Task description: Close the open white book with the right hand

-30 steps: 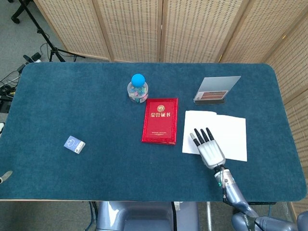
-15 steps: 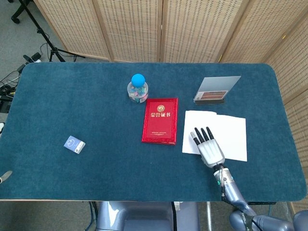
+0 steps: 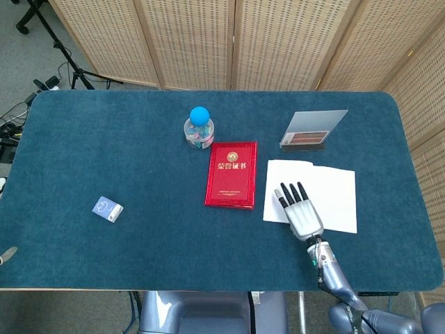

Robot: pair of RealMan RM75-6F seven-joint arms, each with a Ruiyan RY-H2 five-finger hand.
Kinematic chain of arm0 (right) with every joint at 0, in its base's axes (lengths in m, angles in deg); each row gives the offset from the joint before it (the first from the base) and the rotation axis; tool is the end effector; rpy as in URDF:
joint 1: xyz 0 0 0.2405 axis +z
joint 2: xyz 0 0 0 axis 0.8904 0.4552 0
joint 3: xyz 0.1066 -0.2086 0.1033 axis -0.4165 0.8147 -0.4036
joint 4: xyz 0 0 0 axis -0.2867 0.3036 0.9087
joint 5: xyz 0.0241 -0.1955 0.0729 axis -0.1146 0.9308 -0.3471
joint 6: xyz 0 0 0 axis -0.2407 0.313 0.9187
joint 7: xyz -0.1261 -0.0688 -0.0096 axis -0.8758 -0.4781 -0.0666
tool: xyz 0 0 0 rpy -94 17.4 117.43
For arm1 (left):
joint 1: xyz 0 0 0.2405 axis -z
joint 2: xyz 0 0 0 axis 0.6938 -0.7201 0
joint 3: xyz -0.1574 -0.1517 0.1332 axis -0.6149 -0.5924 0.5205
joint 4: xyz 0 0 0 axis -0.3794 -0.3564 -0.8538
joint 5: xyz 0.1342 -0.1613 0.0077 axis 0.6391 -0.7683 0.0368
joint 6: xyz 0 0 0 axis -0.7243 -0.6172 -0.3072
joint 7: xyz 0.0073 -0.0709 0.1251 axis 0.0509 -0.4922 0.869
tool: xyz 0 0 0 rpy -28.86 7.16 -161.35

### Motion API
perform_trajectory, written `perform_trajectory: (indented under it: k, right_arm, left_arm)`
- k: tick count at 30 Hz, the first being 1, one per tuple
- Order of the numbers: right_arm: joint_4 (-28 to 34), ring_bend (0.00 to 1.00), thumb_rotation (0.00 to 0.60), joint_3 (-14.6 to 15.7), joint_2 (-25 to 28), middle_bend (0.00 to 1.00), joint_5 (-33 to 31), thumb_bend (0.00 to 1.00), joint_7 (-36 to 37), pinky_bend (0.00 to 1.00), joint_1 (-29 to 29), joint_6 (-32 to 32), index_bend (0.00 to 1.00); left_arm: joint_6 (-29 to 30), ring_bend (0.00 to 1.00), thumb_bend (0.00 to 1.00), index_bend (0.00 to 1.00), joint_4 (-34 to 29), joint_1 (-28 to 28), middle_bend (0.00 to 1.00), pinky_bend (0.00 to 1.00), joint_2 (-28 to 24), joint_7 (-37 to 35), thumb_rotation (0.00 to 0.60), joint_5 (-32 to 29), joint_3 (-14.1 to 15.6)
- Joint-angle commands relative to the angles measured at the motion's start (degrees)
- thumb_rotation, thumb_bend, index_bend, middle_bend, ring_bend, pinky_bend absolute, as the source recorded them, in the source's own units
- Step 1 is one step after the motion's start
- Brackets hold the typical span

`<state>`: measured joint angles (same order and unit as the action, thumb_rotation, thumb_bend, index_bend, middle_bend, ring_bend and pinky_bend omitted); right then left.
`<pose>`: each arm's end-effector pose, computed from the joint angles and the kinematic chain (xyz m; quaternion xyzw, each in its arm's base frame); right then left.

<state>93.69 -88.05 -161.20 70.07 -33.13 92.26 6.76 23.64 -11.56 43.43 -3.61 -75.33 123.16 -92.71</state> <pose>-0.2272 -0.2937 -0.0316 0.7711 -0.2398 0.2529 0.5329 -0.3253 0.1512 0.2116 -0.5300 -0.4317 -0.3916 0.6160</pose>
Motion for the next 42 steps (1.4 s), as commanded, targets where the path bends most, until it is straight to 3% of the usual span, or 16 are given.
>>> perform_trajectory:
  k: [1, 7, 18, 33, 37, 42]
  right_arm:
    - [-0.40, 0.00, 0.600, -0.05, -0.32, 0.00, 0.01, 0.39, 0.05, 0.00, 0.07, 0.00, 0.00]
    - [-0.90, 0.00, 0.600, -0.02, -0.74, 0.00, 0.18, 0.58, 0.42, 0.00, 0.12, 0.00, 0.00]
    - [-1.15, 0.00, 0.600, 0.07, -0.80, 0.00, 0.47, 0.77, 2.83, 0.00, -0.15, 0.20, 0.00]
    - [-0.70, 0.00, 0.600, -0.37, 0.08, 0.00, 1.20, 0.86, 7.35, 0.00, -0.44, 0.12, 0.00]
    - [-0.91, 0.00, 0.600, -0.50, 0.10, 0.00, 1.24, 0.93, 7.87, 0.00, -0.44, 0.13, 0.00]
    - [-1.25, 0.00, 0.600, -0.62, -0.04, 0.00, 1.01, 0.93, 8.26, 0.00, -0.43, 0.38, 0.00]
  left_arm:
    - [0.09, 0.00, 0.00, 0.00, 0.00, -0.02, 0.00, 0.00, 0.03, 0.06, 0.600, 0.02, -0.01]
    - [-0.06, 0.00, 0.00, 0.00, -0.01, 0.04, 0.00, 0.00, 0.06, 0.15, 0.600, -0.09, -0.03]
    - [0.02, 0.00, 0.00, 0.00, -0.02, 0.00, 0.00, 0.00, 0.13, 0.32, 0.600, -0.14, -0.03]
    - [-0.02, 0.00, 0.00, 0.00, -0.06, 0.02, 0.00, 0.00, 0.22, 0.51, 0.600, -0.14, -0.01]
    - [0.04, 0.00, 0.00, 0.00, -0.12, 0.01, 0.00, 0.00, 0.27, 0.68, 0.600, -0.06, 0.03]
    - [-0.01, 0.00, 0.00, 0.00, -0.12, 0.02, 0.00, 0.00, 0.27, 0.65, 0.600, -0.18, -0.02]
